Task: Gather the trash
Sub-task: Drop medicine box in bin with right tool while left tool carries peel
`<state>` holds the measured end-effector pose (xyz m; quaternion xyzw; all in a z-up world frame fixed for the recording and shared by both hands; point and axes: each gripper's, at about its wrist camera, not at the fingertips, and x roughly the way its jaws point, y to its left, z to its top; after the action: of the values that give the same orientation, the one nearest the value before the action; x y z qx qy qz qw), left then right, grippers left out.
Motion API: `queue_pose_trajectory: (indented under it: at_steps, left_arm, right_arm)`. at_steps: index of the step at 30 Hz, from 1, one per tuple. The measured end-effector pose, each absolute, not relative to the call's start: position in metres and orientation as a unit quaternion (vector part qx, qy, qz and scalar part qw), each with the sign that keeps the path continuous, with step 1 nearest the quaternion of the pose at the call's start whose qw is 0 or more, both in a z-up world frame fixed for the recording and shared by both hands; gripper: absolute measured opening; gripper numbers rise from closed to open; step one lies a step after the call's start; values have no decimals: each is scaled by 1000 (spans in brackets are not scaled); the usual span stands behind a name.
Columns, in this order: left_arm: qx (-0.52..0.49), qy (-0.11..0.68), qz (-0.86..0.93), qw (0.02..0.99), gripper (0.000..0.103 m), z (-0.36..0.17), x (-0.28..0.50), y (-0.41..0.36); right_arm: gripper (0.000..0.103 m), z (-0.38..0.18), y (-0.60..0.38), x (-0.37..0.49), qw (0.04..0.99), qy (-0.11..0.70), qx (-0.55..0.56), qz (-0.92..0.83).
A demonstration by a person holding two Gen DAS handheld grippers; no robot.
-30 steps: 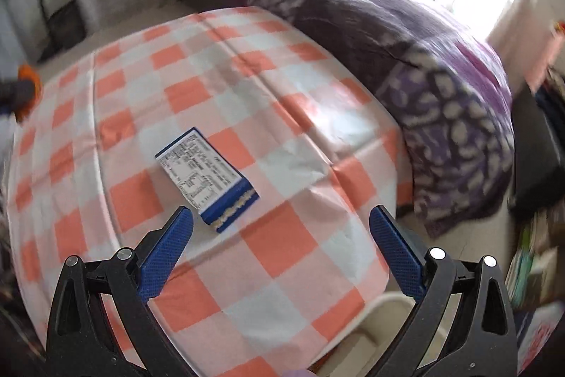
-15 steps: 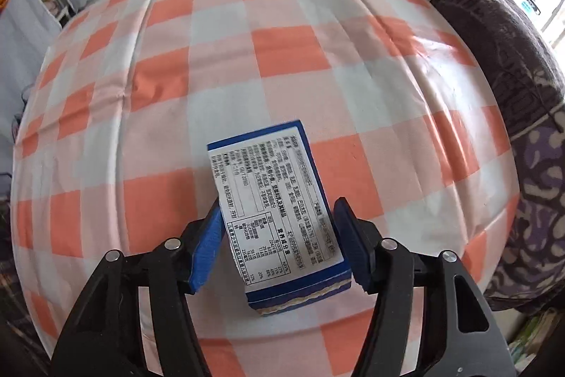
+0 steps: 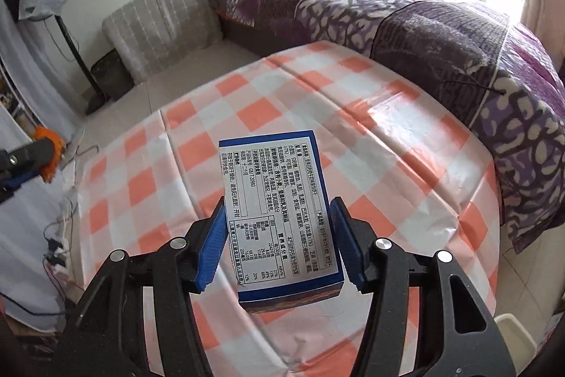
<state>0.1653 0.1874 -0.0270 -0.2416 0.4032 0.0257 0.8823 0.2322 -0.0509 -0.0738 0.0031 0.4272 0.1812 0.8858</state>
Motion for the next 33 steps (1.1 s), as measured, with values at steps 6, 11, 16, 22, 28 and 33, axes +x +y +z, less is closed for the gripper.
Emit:
queue_pose_trajectory:
  at_steps: [6, 11, 16, 22, 28, 33]
  left_arm:
    - [-248, 395, 23, 884, 24, -23, 162, 184]
    - [-234, 391, 14, 890, 24, -20, 160, 170]
    - [-208, 393, -1, 896, 24, -21, 156, 148]
    - [-186, 405, -16, 895, 24, -28, 157, 122]
    - [-161, 415, -32, 895, 24, -35, 158, 90]
    - [-143, 422, -52, 894, 24, -39, 157, 58]
  right_arm:
    - [54, -46, -68, 205, 893, 424, 59, 137]
    - [54, -33, -89, 178, 908, 400, 80, 91]
    - [55, -30, -122, 156, 916, 385, 108, 36]
    - [55, -48, -189, 137, 901, 389, 182, -56]
    - [55, -50, -253, 121, 885, 375, 241, -137]
    - [56, -48, -293, 106, 874, 360, 274, -179]
